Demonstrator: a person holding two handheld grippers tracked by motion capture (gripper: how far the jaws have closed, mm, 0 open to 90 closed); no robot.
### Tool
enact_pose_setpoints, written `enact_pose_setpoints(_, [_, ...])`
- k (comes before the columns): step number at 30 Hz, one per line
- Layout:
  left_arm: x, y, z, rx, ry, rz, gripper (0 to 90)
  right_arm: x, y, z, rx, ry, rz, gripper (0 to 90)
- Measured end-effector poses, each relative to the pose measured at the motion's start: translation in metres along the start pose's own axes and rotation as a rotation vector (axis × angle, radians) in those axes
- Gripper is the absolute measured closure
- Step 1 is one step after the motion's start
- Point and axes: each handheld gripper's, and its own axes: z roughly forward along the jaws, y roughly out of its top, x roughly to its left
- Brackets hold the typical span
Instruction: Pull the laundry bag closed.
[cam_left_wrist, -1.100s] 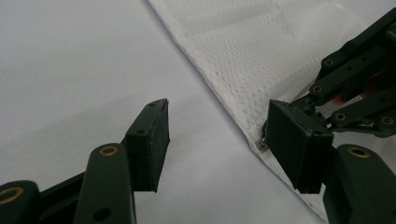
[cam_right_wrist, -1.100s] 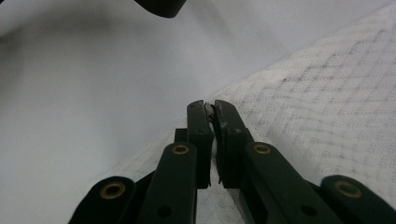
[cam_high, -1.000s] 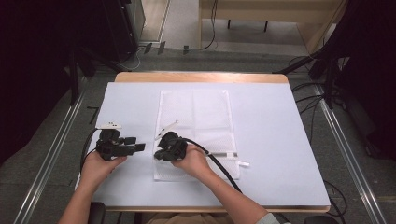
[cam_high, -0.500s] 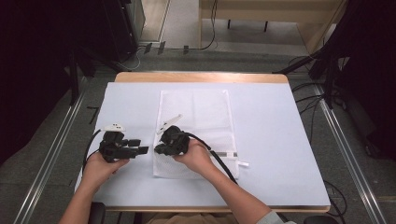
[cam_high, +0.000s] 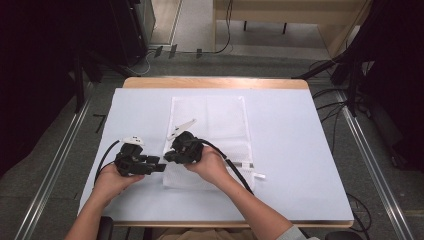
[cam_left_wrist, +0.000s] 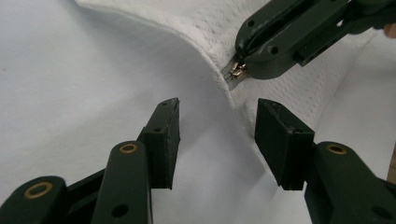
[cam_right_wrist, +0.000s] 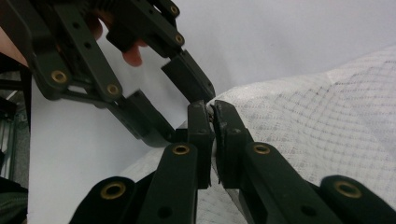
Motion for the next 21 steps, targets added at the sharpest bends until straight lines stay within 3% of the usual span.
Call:
enact_pose_setpoints(9, [-0.0030, 0.0032, 0.0090, 0.023, -0.043, 0.021, 63.2, 0.0033, 0.0015, -0.0017, -0.005, 0.042, 0.003, 87.6])
enact_pose_setpoints(14, [-0.0028, 0.0033, 0.0091, 0.025, -0.046, 0.045, 70.2, 0.0059, 0.0021, -0.0014, -0.003, 0.066, -0.001, 87.6])
enact_pose_setpoints(21, [-0.0036, 0.0036, 0.0101, 0.036, -0.066, 0.035, 82.7, 0.0060, 0.0020, -0.0017, 0.016, 0.075, -0.009, 87.6])
